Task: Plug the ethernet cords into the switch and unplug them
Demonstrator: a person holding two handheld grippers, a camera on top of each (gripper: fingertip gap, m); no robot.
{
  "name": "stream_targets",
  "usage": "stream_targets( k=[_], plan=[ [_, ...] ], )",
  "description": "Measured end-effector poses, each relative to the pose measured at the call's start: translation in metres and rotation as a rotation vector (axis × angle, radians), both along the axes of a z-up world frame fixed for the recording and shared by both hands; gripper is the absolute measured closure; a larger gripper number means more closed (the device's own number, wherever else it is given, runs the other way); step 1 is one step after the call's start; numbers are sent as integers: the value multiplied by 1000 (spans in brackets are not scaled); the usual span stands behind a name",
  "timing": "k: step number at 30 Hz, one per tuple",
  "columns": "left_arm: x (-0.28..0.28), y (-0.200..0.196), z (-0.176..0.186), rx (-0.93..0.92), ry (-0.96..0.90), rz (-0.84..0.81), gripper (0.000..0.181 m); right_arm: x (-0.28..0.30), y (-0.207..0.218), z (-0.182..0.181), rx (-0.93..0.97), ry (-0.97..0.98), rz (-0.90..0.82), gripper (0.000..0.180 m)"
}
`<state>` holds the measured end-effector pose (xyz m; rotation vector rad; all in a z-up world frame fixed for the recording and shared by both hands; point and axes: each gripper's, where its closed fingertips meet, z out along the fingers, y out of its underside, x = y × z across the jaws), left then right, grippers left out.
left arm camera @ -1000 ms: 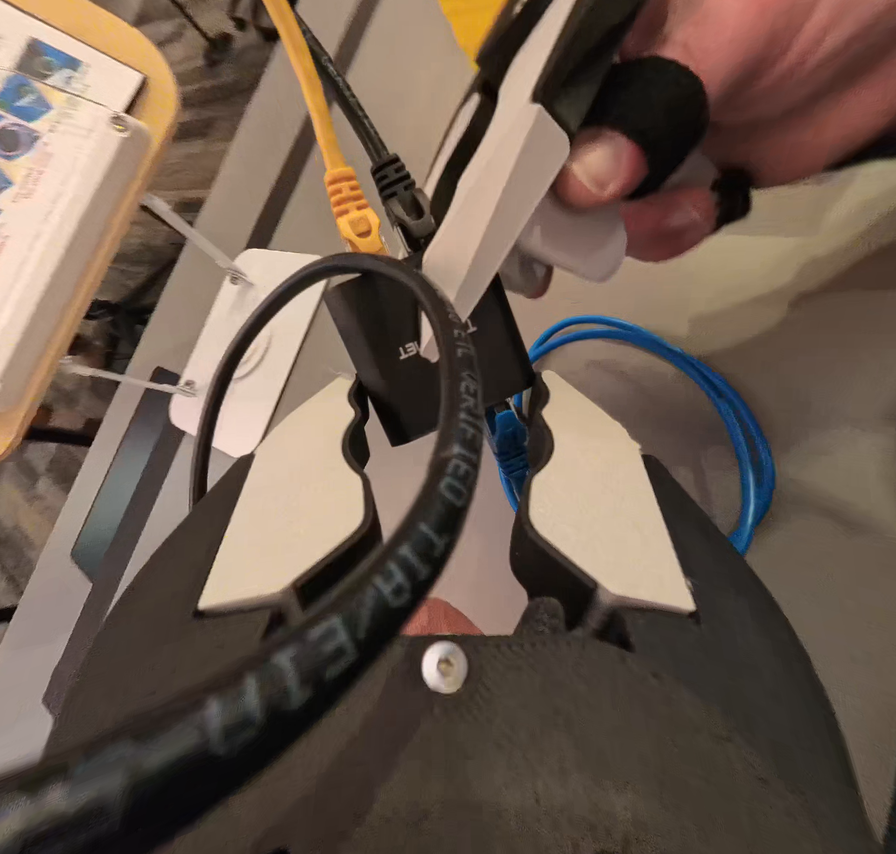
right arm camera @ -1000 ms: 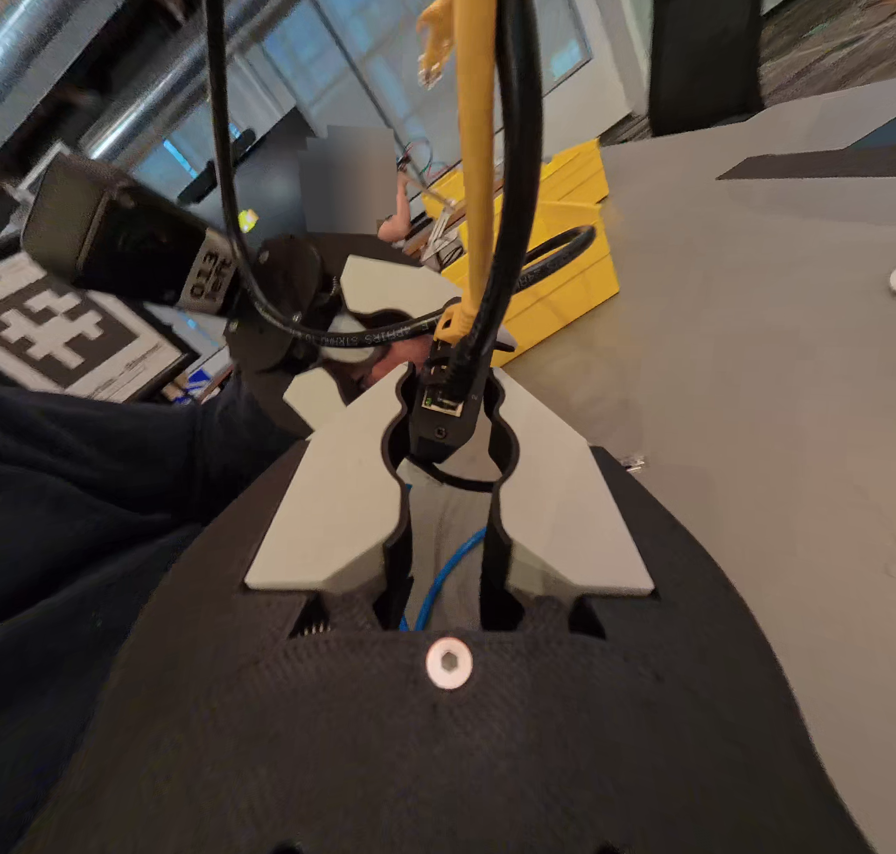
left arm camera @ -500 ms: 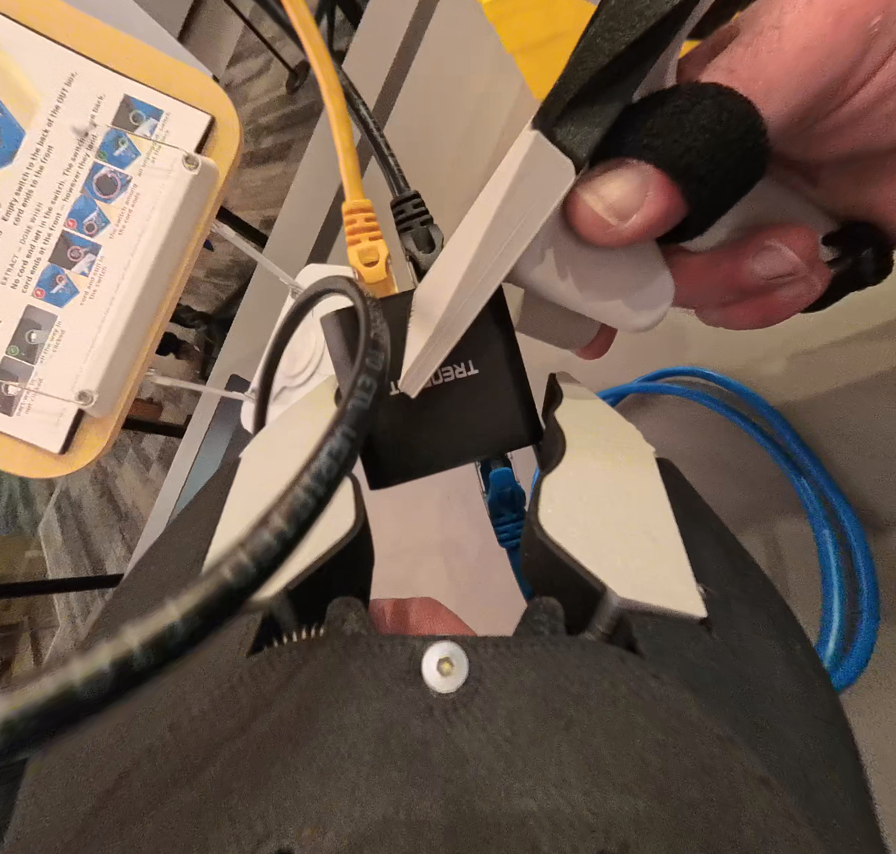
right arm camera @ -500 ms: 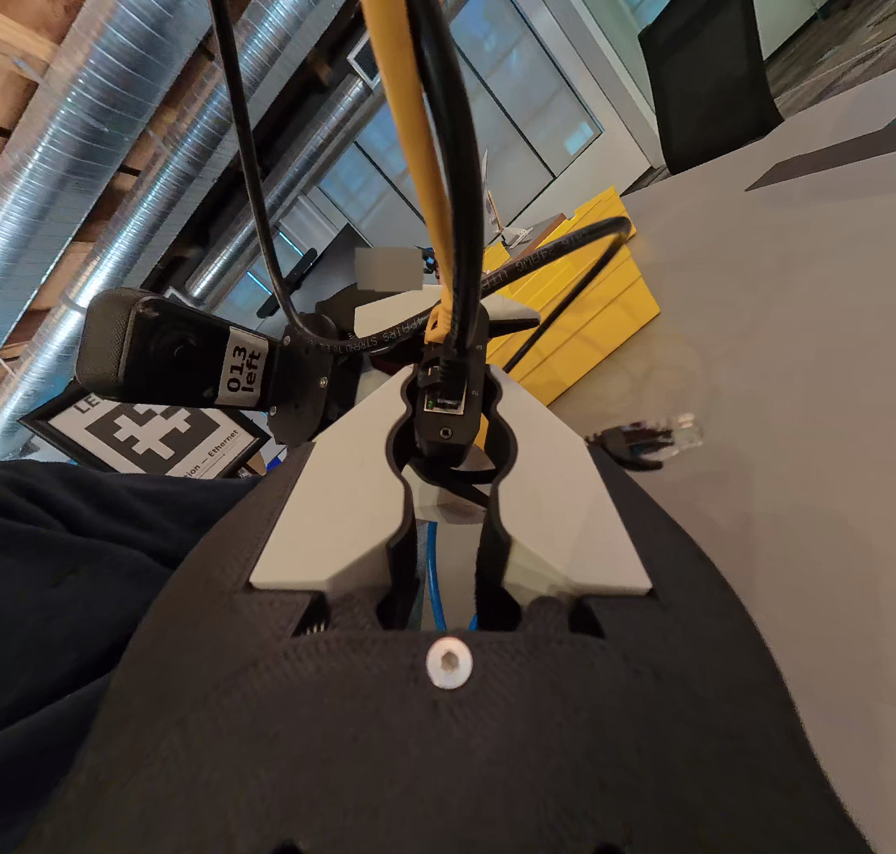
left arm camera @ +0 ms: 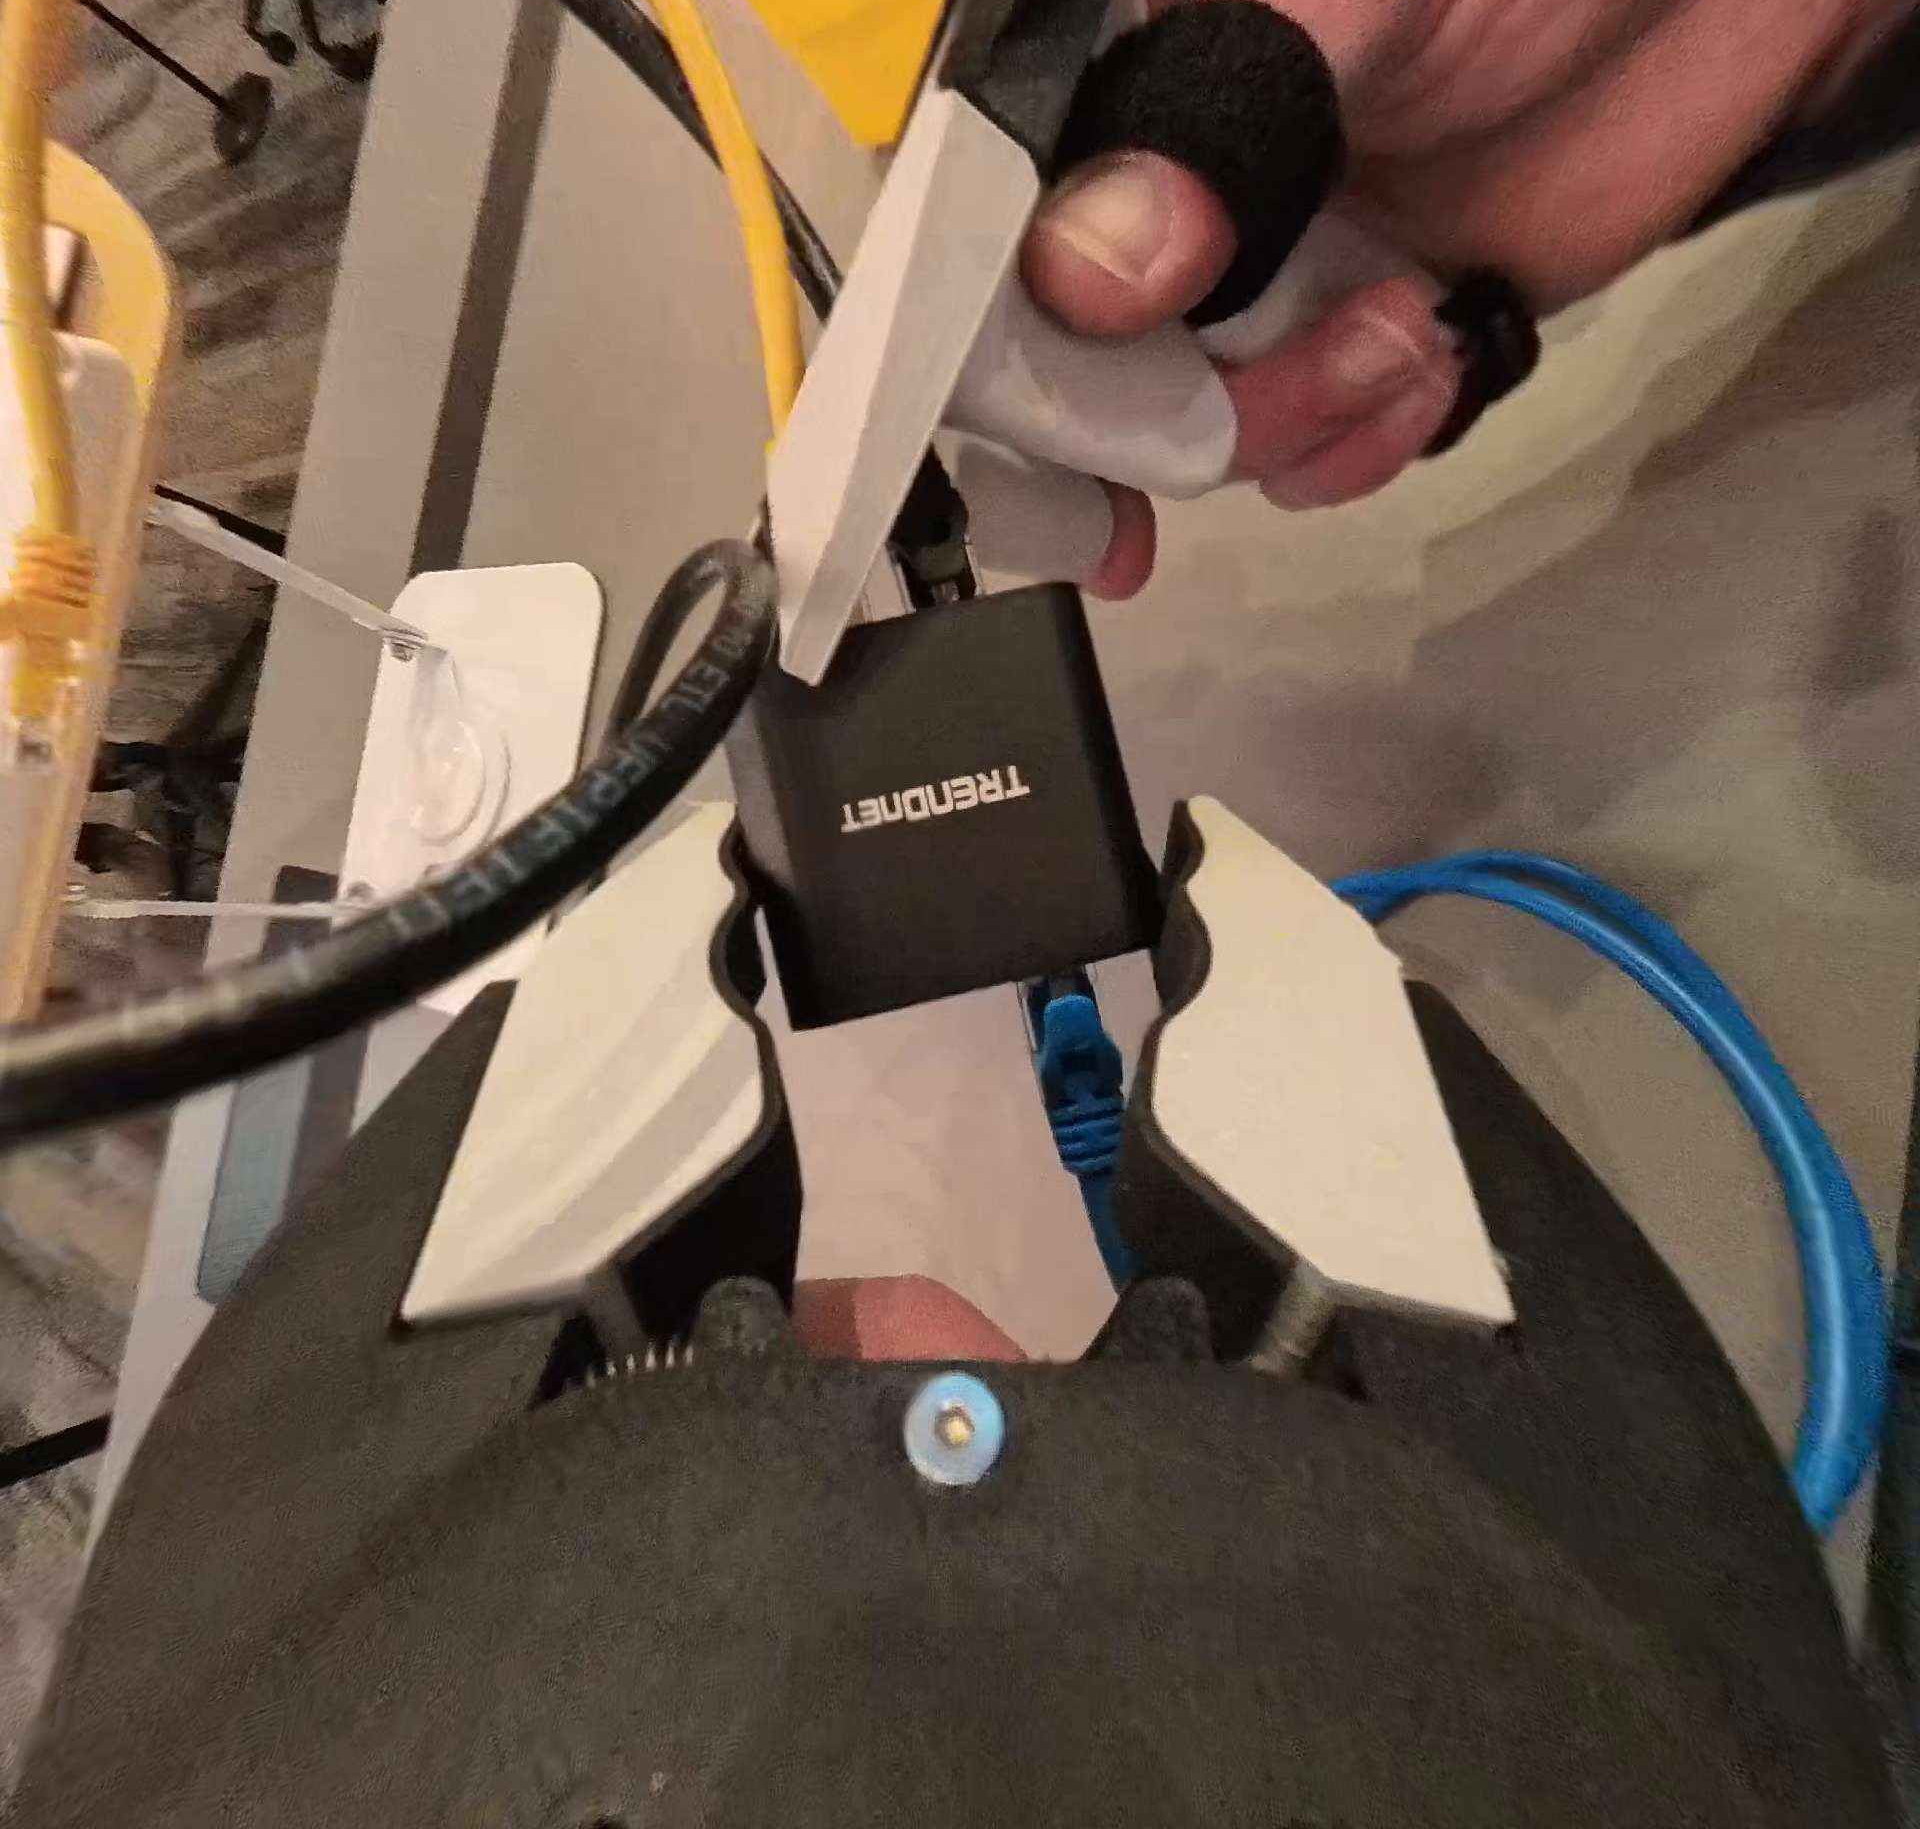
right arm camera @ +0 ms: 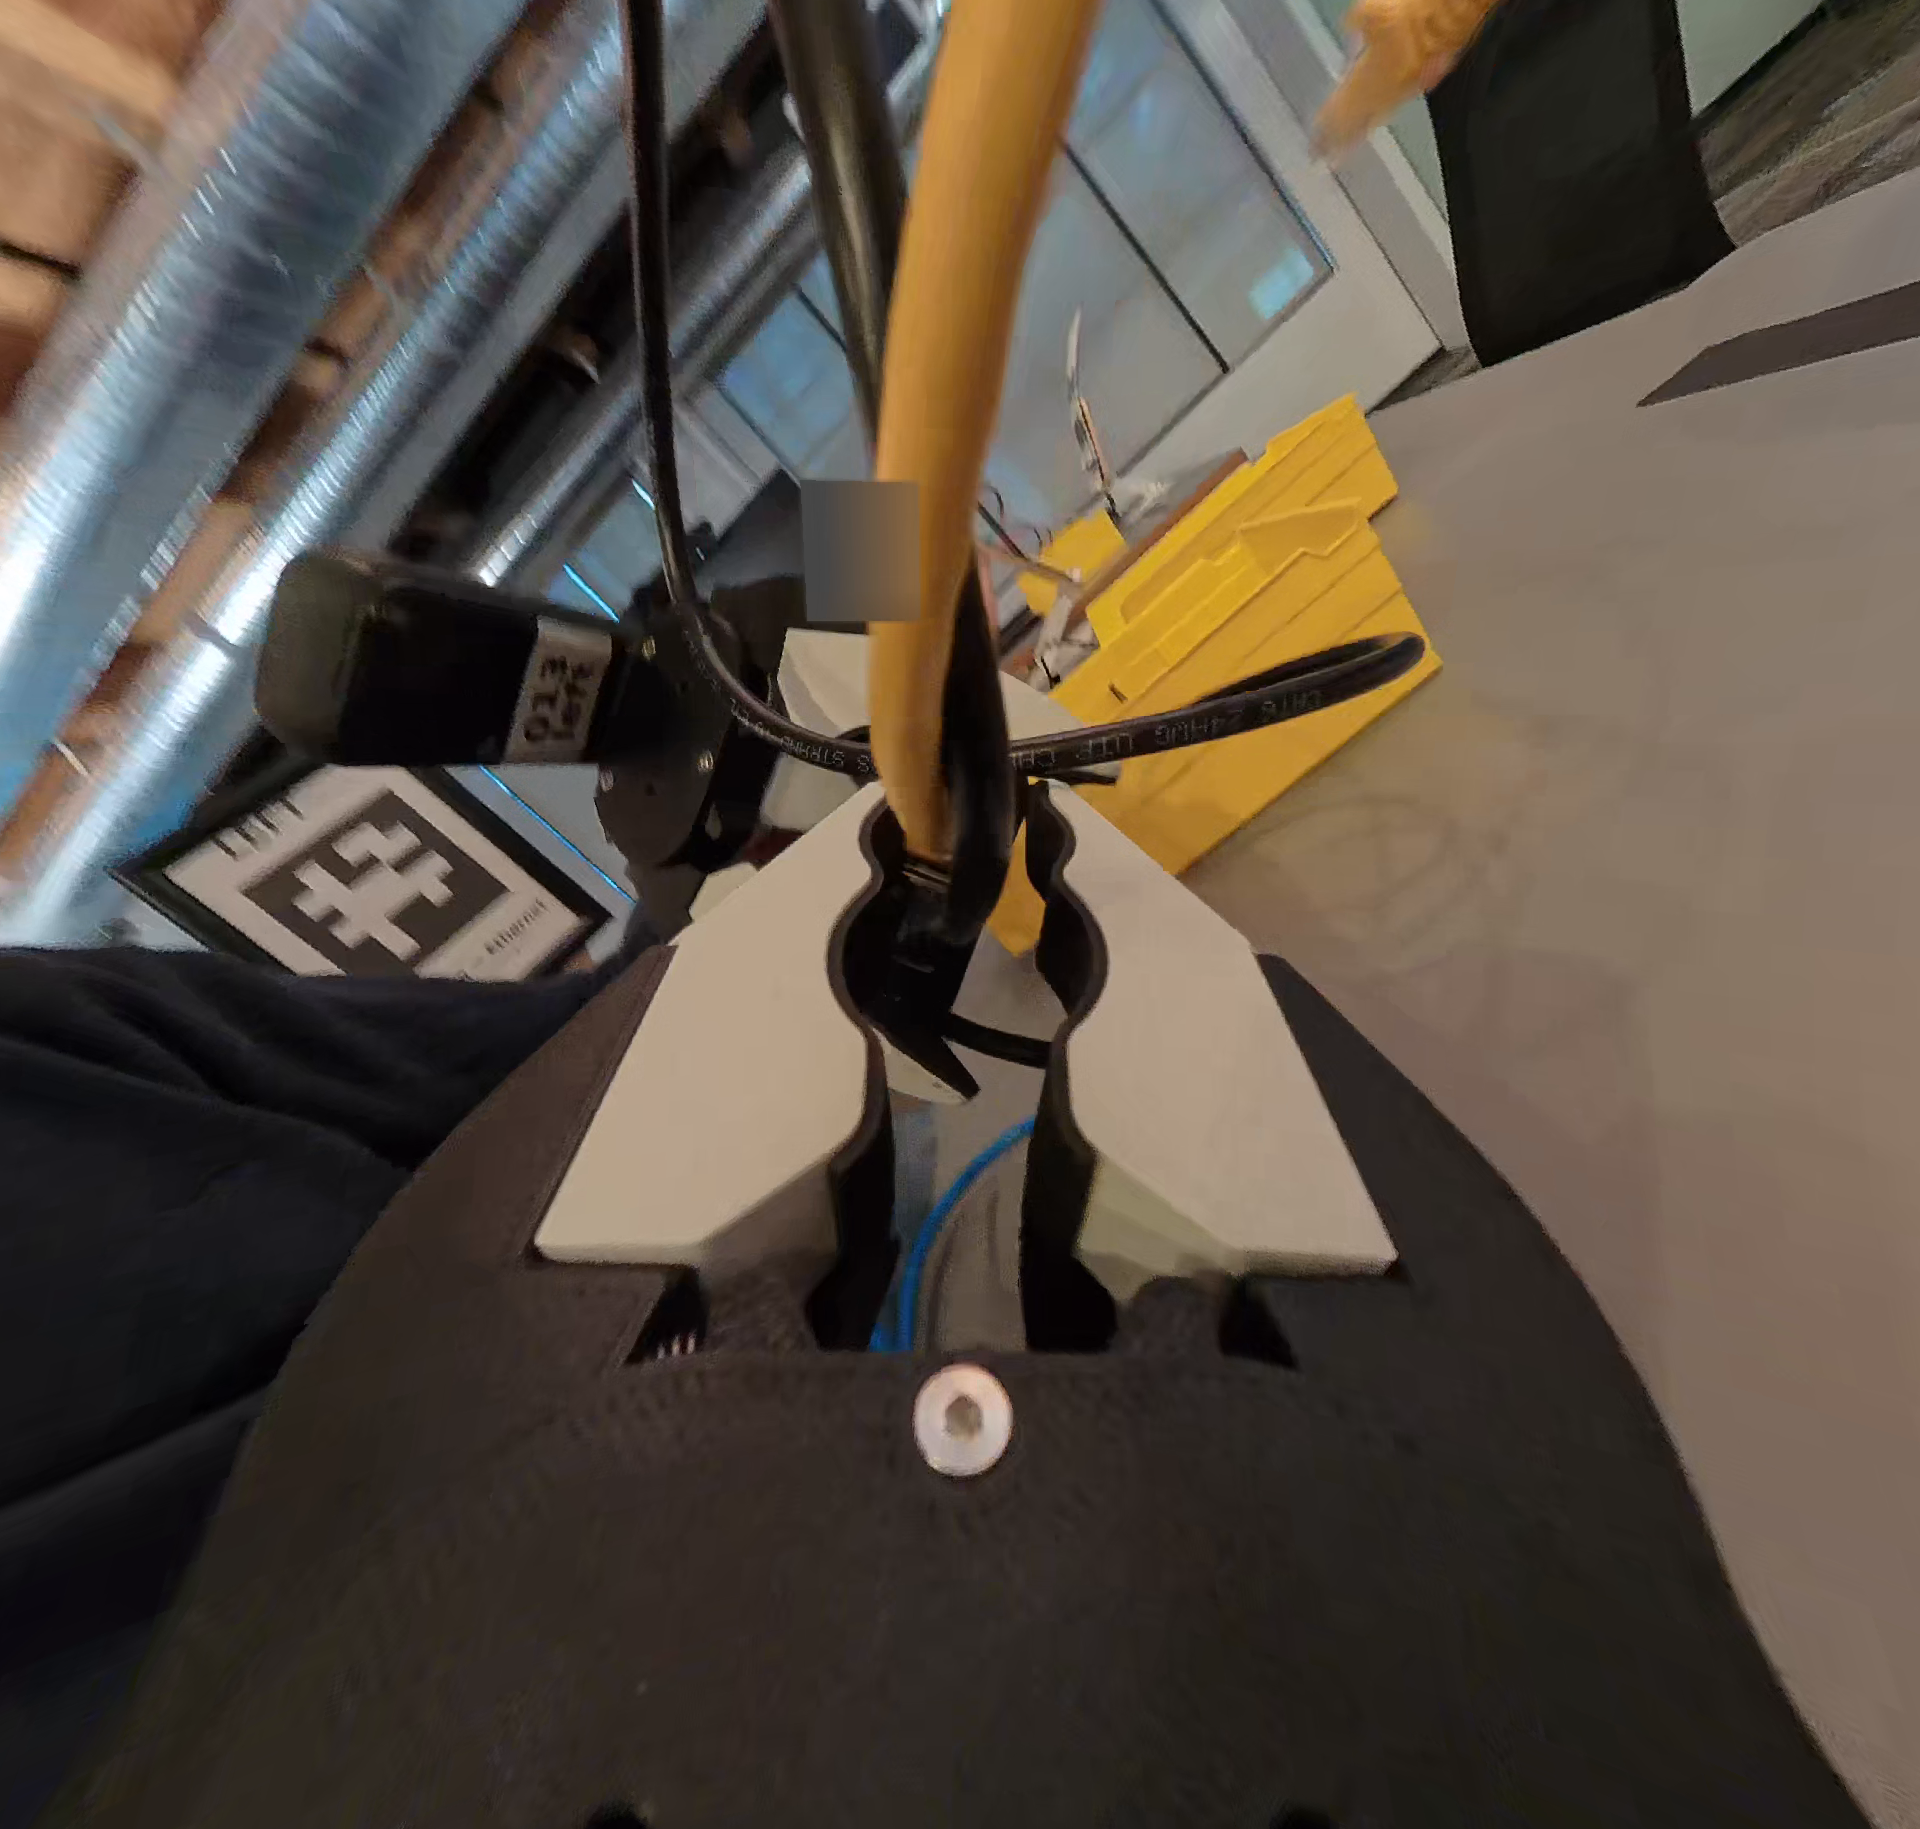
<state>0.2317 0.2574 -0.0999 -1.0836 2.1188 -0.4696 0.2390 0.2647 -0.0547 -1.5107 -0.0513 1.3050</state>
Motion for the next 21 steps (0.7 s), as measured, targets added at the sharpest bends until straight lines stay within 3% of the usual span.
stream_targets(
  k=[7,13,21],
  plan=[
    [12,4,7,104,-198,115,107,13,2,-5,-22,133,-76,161],
    [8,-4,31,32,-330,216,100,22,2,0,10,154,-133,161],
    [9,5,10,4,-274,327,105,10,-1,5,26,146,-96,162]
  ],
)
